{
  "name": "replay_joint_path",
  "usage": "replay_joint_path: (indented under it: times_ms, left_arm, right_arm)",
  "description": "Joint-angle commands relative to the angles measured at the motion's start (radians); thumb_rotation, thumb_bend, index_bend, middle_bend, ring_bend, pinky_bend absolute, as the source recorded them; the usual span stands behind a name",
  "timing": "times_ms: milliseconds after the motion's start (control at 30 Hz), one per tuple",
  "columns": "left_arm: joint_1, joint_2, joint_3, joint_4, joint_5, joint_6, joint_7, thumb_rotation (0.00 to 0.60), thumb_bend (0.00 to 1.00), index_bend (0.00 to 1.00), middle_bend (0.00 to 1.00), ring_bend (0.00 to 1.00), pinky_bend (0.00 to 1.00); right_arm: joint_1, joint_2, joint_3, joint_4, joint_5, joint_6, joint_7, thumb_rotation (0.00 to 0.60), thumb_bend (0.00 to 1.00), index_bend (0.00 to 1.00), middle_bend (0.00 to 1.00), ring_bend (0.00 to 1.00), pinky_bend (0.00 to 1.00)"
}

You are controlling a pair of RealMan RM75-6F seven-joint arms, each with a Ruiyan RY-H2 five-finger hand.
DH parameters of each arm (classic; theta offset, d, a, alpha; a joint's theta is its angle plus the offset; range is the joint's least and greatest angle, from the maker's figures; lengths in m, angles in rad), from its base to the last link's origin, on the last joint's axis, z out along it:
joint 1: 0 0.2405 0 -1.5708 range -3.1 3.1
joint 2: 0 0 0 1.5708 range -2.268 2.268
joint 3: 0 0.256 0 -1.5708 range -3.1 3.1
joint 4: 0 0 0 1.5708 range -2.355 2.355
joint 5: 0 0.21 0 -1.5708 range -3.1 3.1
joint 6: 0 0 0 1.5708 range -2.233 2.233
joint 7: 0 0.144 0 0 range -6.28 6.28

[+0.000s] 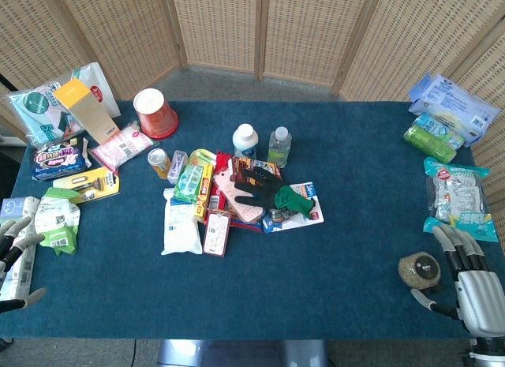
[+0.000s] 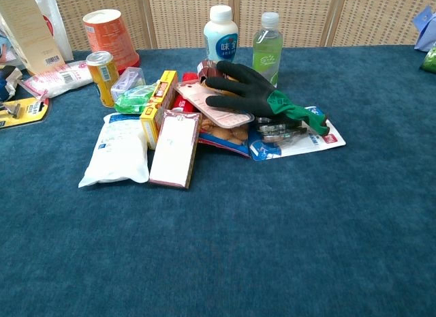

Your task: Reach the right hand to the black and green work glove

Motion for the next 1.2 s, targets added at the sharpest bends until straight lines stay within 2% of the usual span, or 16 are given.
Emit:
replay_joint_path:
  times_ms: [33,300,400,500,633,767,967,1200]
  left_arm:
    - [0.001,-0.001,0.000,0.000,0.000,0.001,0.002,0.600,0.00,0.23,0.00,0.00,0.00]
    - [0.002,-0.002,-0.002,-0.001,0.000,0.006,0.001,0.600,0.00,0.23,0.00,0.00,0.00]
    - [-0.001,-0.004,-0.003,-0.003,-0.006,-0.003,0.004,0.600,0.00,0.23,0.00,0.00,0.00]
    - [-0.003,-0.005,-0.004,-0.004,-0.011,-0.008,0.008,0.600,0.00,0.23,0.00,0.00,0.00]
    - [-0.001,-0.005,-0.006,-0.005,-0.016,-0.004,0.009,0.600,0.00,0.23,0.00,0.00,0.00]
    - [-0.001,-0.003,-0.008,-0.002,-0.020,-0.002,0.002,0.600,0.00,0.23,0.00,0.00,0.00]
    - [-0.008,0.003,-0.017,0.007,-0.044,-0.010,-0.026,0.600,0.00,0.23,0.00,0.00,0.00]
    - [-0.014,0.007,-0.022,0.015,-0.060,-0.022,-0.044,0.600,0.00,0.23,0.00,0.00,0.00]
  right_arm:
    - [0.000,-0.001,0.000,0.000,-0.001,-0.004,-0.002,0.600,0.00,0.00,0.00,0.00,0.00]
    - [0.031,-0.016,0.007,-0.011,0.006,-0.064,0.007,0.600,0.00,0.00,0.00,0.00,0.00]
    - [0.086,-0.023,0.022,-0.059,0.028,-0.156,0.010,0.600,0.00,0.00,0.00,0.00,0.00]
    - [0.163,-0.033,0.056,-0.120,0.085,-0.277,-0.043,0.600,0.00,0.00,0.00,0.00,0.00]
    - [0.269,-0.082,0.112,-0.173,0.211,-0.432,-0.154,0.600,0.00,0.00,0.00,0.00,0.00]
    - [0.381,-0.168,0.178,-0.165,0.397,-0.556,-0.269,0.600,0.00,0.00,0.00,0.00,0.00]
    - [0.513,-0.301,0.251,-0.099,0.608,-0.591,-0.437,0.600,0.00,0.00,0.00,0.00,0.00]
    - [0.643,-0.440,0.306,0.031,0.800,-0.602,-0.541,0.600,0.00,0.00,0.00,0.00,0.00]
